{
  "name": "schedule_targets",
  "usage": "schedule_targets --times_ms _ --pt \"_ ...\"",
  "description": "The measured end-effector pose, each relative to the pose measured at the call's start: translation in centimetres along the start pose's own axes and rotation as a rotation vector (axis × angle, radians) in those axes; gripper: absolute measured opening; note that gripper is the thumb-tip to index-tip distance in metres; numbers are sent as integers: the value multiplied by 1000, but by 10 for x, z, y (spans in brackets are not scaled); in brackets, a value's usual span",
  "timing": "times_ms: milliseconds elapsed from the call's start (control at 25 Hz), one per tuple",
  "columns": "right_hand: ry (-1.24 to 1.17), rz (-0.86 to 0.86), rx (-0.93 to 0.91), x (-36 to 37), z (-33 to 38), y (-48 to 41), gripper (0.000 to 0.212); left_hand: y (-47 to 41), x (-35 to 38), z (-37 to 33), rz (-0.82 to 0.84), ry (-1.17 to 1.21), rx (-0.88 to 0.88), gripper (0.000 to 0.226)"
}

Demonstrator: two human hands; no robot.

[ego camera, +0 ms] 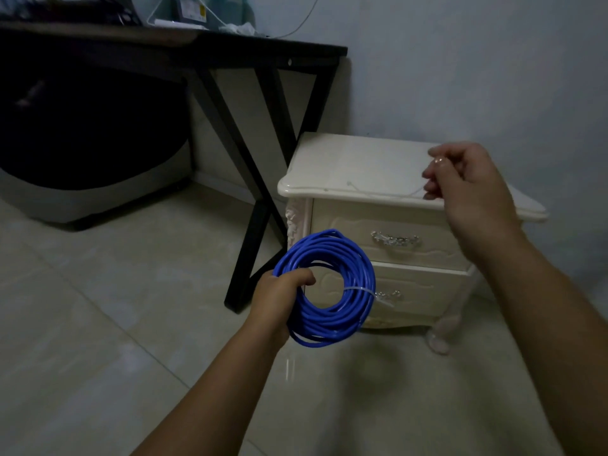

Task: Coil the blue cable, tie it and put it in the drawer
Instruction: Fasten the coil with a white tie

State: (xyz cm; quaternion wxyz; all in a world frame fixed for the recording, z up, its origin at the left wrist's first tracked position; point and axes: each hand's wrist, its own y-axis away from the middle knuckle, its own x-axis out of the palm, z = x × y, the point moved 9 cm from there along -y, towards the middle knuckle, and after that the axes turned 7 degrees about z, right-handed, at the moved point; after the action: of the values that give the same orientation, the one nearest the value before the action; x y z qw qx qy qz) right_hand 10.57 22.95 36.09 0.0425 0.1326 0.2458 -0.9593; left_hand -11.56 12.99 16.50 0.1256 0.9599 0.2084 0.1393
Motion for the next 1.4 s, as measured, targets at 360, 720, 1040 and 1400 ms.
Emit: schedule_targets --times_ms 360,720,1040,1400 --pt "-174 366 167 30 14 123 30 30 -3 1 22 60 -27 13" --pt "49 397 328 44 -19 155 28 52 3 -4 49 -93 76 23" --pt "174 450 225 64 -25 157 26 61 17 -3 152 -153 128 36" --pt "172 404 -160 83 -9 162 23 75 36 -1 477 67 68 40"
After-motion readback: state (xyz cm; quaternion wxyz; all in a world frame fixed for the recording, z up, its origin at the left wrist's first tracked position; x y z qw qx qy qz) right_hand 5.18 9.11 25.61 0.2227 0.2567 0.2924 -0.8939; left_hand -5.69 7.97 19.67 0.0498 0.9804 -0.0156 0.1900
